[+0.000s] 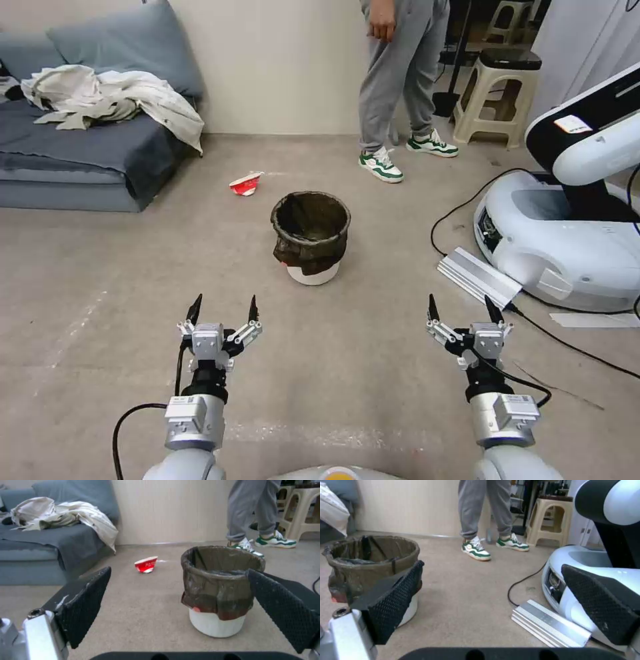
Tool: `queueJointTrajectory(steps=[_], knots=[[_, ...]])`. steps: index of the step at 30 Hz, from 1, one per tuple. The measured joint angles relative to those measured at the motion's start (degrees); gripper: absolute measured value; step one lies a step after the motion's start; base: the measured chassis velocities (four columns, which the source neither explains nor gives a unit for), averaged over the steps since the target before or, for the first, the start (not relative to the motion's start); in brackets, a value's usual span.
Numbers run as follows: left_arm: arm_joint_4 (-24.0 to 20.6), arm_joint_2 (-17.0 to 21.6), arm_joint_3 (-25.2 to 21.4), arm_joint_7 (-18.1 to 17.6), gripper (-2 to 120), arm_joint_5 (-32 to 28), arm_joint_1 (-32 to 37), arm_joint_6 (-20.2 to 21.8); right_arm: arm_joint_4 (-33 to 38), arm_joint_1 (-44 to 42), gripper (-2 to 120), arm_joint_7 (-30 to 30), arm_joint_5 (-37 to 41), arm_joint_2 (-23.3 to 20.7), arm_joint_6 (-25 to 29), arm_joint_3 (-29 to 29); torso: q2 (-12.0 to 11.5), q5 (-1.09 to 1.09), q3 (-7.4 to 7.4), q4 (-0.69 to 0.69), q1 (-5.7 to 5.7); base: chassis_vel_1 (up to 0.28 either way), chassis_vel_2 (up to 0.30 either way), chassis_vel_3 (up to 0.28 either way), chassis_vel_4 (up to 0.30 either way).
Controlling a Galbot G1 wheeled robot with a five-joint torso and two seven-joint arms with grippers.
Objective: Pick up the trash can from the floor.
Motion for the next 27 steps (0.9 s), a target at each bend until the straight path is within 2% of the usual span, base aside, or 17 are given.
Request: queueJointTrajectory(steps=[14, 27], knots=[[0.2, 0.1, 0.1, 0.0, 100, -0.1, -1.0, 0.4, 0.1, 0.2, 100, 0.1, 0.0, 0.0, -0.4, -0.2, 0.0, 0.0, 0.0, 0.0, 0.0, -0.007, 0.006, 0.002, -0.011], [0.0, 0.2, 0.1, 0.0, 100, -0.1, -1.9, 1.5, -0.1, 0.4, 100, 0.1, 0.0, 0.0, -0.1, -0.3, 0.0, 0.0, 0.0, 0.0, 0.0, -0.085, 0.087, 0.083, -0.081]])
